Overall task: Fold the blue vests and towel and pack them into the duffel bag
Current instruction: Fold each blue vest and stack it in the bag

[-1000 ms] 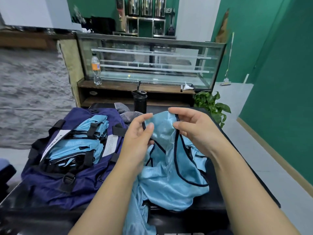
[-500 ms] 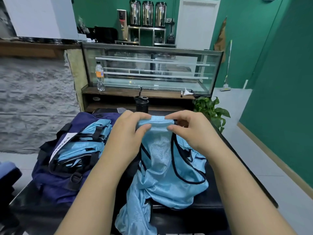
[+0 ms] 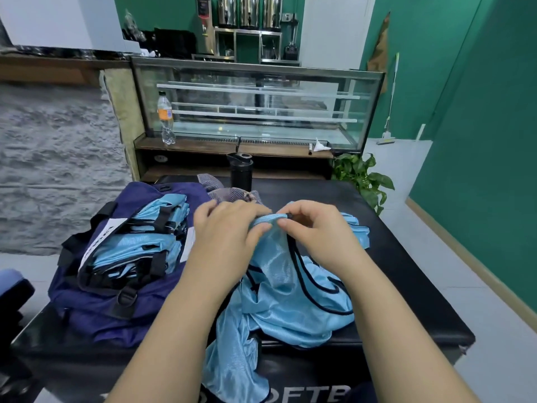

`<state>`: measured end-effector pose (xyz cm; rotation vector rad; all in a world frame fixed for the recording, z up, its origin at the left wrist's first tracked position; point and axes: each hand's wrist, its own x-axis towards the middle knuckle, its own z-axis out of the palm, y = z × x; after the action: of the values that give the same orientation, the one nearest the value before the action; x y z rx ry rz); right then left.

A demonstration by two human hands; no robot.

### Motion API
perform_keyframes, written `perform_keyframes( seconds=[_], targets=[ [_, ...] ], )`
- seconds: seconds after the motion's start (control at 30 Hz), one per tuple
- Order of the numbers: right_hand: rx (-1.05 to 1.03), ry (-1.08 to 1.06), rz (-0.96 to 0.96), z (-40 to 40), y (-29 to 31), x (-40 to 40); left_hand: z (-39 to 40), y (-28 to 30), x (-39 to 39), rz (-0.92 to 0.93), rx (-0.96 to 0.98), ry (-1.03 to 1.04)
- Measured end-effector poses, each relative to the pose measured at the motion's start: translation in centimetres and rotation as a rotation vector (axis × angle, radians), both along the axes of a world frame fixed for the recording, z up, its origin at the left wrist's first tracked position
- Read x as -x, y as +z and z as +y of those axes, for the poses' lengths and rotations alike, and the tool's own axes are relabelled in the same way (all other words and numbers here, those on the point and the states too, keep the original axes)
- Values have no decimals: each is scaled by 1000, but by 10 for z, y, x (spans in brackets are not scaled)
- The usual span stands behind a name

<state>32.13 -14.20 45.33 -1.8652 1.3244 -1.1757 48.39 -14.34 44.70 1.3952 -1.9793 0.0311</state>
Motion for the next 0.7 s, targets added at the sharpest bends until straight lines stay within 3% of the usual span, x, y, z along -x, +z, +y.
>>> perform_keyframes(
  seconds=[0.13, 0.3, 0.57, 0.7],
  targets=[
    [-73, 14, -151, -5, -11, 11, -5, -7, 6, 76, 7, -93],
    [-231, -224, -171, -19, -61, 54, -13, -23, 5, 141, -73, -132],
    [-522, -486, 164, -29, -159, 106, -21, -43, 15, 49, -251, -141],
    [-619, -523, 156, -30, -180, 108, -21, -47, 13, 102, -331, -101]
  ],
)
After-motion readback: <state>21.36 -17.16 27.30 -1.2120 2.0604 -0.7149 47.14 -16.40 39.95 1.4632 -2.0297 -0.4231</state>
